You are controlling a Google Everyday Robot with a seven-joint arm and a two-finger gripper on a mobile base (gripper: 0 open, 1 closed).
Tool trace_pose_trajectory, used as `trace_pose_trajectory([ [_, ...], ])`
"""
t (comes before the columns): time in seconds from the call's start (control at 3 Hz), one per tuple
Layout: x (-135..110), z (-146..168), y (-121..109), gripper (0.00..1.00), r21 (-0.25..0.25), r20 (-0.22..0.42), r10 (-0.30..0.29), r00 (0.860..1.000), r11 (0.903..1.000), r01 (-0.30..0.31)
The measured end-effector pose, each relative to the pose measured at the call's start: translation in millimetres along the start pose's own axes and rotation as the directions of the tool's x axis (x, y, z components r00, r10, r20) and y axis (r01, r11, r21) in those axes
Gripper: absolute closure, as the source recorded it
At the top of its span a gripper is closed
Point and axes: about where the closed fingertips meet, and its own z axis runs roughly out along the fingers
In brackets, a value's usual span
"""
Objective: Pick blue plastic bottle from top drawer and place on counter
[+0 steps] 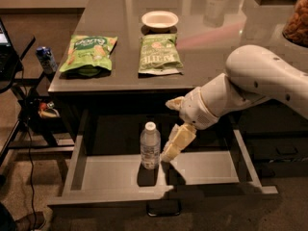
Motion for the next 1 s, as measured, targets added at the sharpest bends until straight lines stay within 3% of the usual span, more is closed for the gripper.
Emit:
trace_pose_trajectory([
  [1.0, 24.8, 51.9, 13.2, 0.0, -0.022, 0.067, 0.069, 0.995, 0.9975, -0.068],
])
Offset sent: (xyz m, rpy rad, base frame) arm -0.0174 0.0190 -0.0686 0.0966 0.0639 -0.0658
